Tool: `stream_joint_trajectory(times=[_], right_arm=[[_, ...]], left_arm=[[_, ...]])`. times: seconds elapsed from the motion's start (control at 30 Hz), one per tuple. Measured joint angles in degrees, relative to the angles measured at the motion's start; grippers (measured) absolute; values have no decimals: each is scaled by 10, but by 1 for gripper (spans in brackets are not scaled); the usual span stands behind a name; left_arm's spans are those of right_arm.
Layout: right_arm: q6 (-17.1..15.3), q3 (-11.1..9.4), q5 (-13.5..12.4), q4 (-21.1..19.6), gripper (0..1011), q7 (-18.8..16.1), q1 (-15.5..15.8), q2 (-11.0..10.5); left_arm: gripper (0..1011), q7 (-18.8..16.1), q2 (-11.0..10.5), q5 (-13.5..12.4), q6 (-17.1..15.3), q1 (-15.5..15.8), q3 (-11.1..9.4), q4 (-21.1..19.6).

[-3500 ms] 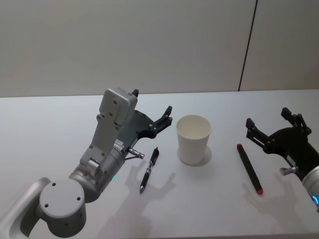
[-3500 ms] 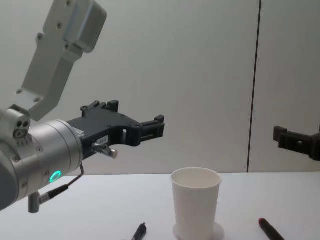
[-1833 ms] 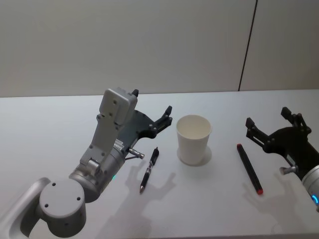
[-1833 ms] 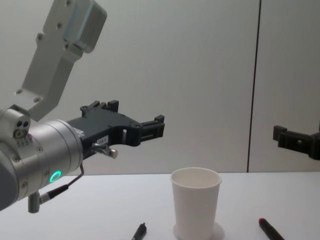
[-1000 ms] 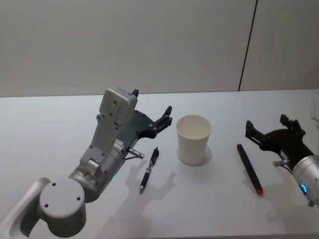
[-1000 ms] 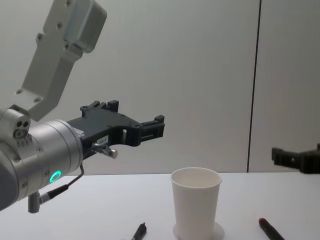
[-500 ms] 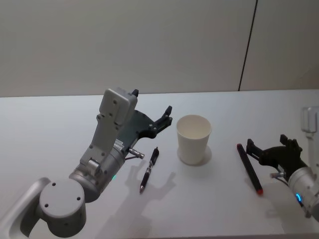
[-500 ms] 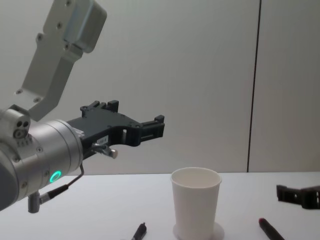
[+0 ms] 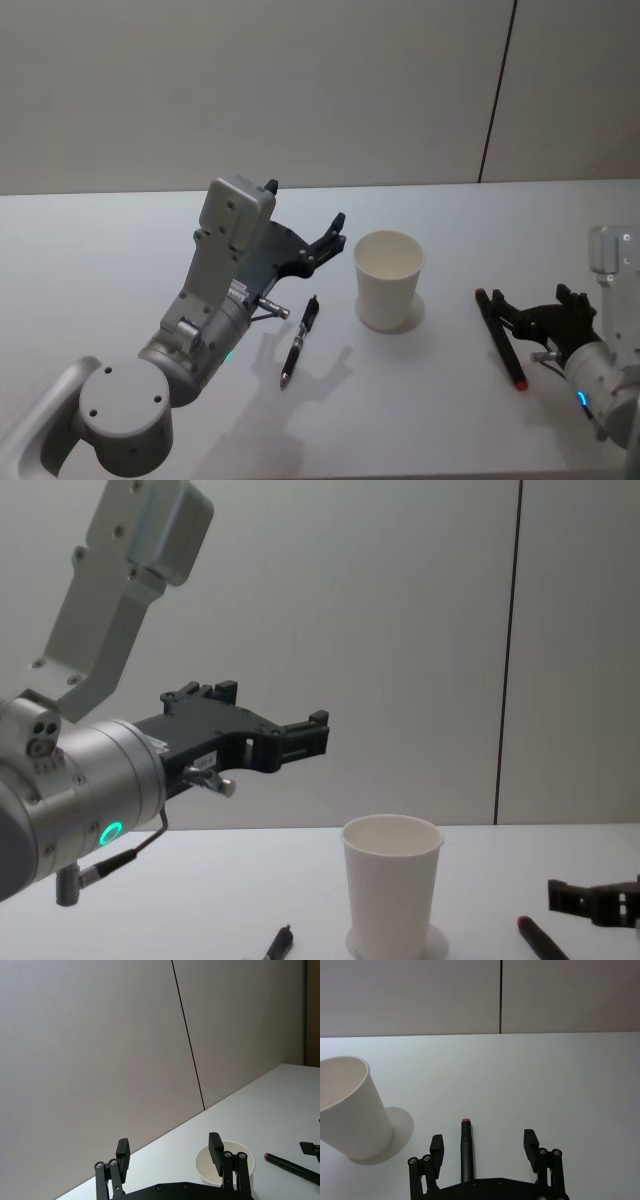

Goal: Place the pen into the pen holder.

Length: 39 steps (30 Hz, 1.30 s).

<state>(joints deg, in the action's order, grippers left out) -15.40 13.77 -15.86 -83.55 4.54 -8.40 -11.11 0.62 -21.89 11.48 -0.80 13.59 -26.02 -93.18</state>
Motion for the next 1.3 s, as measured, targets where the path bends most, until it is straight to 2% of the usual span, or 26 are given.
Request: stream_joint_trajectory(times=[0.3, 0.5, 0.73, 1.3], right_arm=[[16, 4, 4, 57, 1001, -3, -30, 19], [30, 8, 14, 110, 1001, -10, -58, 34], [39, 15, 25, 150, 1001, -16, -80, 47], [45, 30, 57, 195, 1002, -14, -104, 68]], left_arm=[[1003, 0, 0, 0, 0, 0, 0, 0], [1003, 0, 0, 0, 0, 0, 0, 0], [1003, 0, 0, 0, 0, 0, 0, 0], [1003, 0, 0, 0, 0, 0, 0, 0]])
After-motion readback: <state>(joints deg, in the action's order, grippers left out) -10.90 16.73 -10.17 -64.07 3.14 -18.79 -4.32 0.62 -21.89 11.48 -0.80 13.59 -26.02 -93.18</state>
